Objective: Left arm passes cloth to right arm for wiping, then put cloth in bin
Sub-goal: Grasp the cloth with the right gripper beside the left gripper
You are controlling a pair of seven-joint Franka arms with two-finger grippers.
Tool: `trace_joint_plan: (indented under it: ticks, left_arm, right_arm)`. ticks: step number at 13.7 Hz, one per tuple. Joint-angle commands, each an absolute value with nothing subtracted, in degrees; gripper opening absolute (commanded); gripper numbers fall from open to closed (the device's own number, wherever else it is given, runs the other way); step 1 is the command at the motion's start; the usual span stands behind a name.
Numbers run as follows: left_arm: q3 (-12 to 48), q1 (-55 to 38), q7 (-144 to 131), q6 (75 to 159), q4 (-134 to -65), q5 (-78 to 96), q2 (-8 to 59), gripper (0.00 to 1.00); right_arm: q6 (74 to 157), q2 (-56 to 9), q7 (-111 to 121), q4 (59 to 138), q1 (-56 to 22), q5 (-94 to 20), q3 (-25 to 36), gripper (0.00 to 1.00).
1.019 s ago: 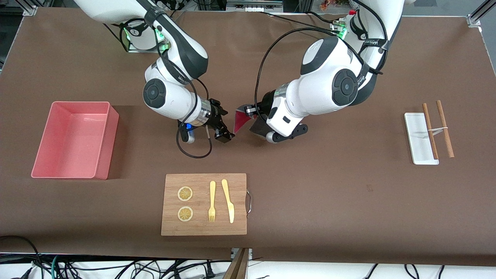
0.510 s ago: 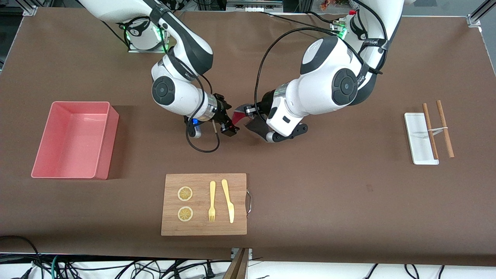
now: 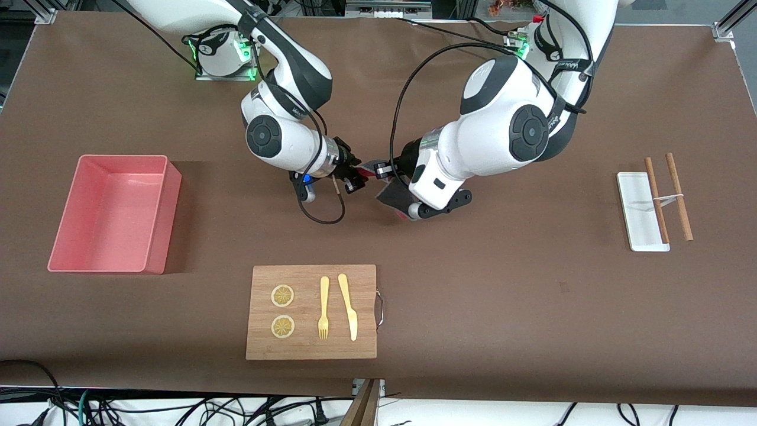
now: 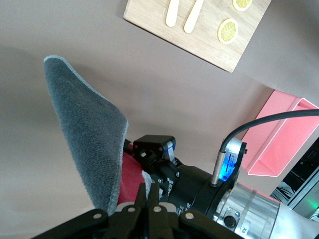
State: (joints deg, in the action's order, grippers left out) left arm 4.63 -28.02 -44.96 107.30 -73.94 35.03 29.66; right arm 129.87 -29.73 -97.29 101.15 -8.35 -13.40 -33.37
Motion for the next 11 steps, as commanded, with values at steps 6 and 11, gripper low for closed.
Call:
trace_joint_plan:
  ticks: [6, 11]
  left_arm:
    - [4.31, -27.95, -46.58, 106.79, -72.6, 36.3, 30.06, 0.93]
    - [4.13, -27.69, -46.58, 106.79, -72.6, 35.77, 29.79, 1.0]
  right_arm:
    - [130.25, -29.62, -96.94, 100.9, -7.82, -16.52, -34.28, 0.0]
    - [129.55, -29.18, -95.46, 100.55, -7.47, -16.52, -34.28, 0.0]
